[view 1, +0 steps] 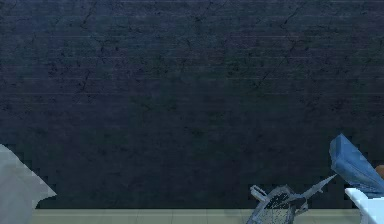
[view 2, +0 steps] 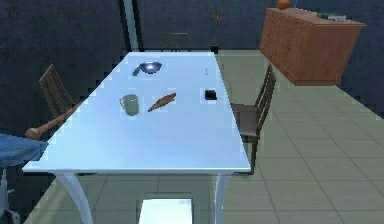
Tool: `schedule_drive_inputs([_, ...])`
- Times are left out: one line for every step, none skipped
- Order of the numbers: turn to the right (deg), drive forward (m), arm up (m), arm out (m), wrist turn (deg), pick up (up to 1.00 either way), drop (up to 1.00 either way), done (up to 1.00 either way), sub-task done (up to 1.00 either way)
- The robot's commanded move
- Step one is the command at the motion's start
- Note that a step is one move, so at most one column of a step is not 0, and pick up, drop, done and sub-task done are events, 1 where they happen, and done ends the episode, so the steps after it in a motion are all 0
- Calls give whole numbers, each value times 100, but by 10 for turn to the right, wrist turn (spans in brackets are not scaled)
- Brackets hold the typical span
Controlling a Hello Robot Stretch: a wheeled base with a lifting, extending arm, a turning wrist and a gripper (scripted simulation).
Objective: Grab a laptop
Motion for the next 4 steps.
schedule_drive_inputs([0,0,8,0,0,0,0,0,0])
schedule_drive_inputs([0,0,0,42,0,0,0,0,0])
schedule_drive_inputs([0,0,0,0,450,0,0,0,0])
schedule_drive_inputs([0,0,0,0,450,0,0,0,0])
